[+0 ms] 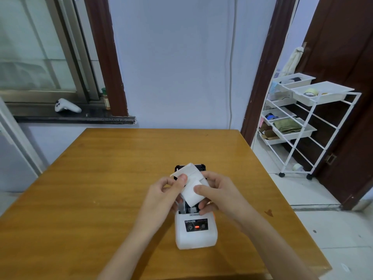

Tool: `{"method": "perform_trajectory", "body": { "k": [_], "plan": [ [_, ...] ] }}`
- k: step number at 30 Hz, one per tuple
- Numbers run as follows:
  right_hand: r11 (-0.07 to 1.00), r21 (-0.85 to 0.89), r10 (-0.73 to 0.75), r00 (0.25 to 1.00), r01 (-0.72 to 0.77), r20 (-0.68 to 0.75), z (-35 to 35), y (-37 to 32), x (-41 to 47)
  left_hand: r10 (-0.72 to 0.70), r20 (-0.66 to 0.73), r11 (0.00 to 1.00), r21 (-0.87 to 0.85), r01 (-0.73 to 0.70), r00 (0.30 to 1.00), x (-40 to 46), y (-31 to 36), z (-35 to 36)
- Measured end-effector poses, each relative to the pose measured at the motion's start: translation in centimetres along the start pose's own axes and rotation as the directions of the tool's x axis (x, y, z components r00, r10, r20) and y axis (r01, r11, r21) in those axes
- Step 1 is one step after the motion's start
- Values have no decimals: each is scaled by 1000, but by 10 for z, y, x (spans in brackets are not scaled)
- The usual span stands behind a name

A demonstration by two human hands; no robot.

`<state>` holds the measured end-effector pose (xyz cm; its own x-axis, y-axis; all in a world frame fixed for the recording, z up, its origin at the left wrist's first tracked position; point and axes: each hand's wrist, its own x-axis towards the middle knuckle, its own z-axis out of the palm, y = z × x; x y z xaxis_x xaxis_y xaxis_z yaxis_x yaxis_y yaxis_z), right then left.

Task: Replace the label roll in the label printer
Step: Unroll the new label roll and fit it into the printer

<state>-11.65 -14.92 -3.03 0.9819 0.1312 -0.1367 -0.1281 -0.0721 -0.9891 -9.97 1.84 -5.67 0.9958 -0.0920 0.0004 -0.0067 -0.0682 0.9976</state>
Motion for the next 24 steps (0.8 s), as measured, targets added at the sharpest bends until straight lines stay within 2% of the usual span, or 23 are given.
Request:
{"method": "perform_trajectory", "body": {
  "k": [13,24],
  "plan": [
    [1000,-7,22,997,-21,78,2,-2,2,15,-39,997,-71,-18,999,1,10,4],
    [992,-120,-35,999,38,28,9,1,5,-16,11,999,39,15,1000,-1,7,2]
  ]
}}
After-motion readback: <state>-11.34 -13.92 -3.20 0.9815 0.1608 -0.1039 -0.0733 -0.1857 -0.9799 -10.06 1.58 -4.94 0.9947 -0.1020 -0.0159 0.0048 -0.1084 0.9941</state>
